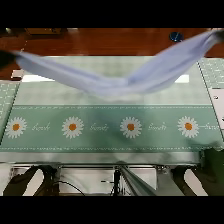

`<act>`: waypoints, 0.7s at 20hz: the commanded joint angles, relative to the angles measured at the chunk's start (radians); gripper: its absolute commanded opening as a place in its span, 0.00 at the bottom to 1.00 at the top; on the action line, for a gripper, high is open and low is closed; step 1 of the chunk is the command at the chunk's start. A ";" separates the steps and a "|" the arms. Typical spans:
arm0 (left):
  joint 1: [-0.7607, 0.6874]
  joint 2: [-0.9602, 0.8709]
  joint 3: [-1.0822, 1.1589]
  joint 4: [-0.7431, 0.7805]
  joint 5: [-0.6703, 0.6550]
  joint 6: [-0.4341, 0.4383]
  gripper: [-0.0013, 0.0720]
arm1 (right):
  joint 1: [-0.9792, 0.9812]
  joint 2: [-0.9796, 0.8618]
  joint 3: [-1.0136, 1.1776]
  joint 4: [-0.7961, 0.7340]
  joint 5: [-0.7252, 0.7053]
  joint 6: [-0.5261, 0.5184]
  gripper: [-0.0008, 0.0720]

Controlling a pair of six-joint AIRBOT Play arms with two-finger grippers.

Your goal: Fold the shirts.

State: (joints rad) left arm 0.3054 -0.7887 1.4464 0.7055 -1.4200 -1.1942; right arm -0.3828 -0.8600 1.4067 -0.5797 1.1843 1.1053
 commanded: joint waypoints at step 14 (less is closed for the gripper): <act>0.000 0.161 0.705 0.537 -0.350 -0.245 0.05 | -0.001 0.211 0.653 -0.564 0.401 0.507 0.05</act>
State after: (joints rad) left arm 0.3168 -0.6544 2.1338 1.1652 -1.6016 -1.4200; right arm -0.3828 -0.6735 2.0117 -1.0485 1.3796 1.5555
